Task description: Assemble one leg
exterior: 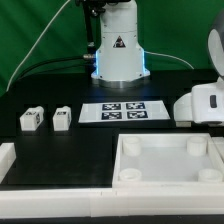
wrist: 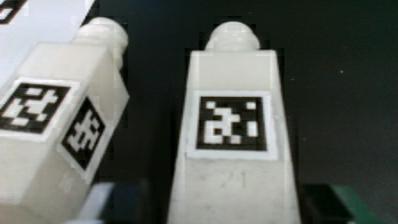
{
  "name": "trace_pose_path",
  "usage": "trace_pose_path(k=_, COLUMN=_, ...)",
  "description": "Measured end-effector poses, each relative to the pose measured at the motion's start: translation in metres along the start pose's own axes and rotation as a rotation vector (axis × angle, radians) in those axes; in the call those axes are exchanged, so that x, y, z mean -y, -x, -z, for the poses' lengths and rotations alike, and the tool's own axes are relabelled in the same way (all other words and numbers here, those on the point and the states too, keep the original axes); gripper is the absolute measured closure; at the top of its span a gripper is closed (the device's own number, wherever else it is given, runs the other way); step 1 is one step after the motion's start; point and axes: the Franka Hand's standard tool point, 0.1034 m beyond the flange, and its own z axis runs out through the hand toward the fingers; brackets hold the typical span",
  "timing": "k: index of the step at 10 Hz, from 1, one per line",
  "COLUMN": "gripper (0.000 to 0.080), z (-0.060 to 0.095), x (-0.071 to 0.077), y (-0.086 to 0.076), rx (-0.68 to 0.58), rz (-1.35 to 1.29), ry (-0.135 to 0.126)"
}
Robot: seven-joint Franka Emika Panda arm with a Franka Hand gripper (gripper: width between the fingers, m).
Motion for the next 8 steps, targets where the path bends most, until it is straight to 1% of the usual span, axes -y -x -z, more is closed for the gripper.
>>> trace_pose_path(k=1, gripper=0.0509, z=0.0, x=0.0, y=0.0, rx=0.0, rz=-0.001, ry=-0.001)
trace_pose_path(k=5, gripper=0.0509, z=0.001, x=-0.001, y=0.0, rx=0.0, rz=-0.001, ry=-0.002)
trace_pose_path(k=6, gripper=0.0509, z=0.003, x=-0.003, y=0.001, rx=-0.002, rz=-0.003, ry=-0.005)
trace_pose_path(k=7, gripper=0.0508, z=0.01, x=-0.006, y=0.005, rx=-0.006, rz=-0.011, ry=-0.009)
trace_pose_path(k=8, gripper=0.0508, z=0.019, x=-0.012, y=0.013, rx=-0.016, rz=-0.024, ry=-0.015)
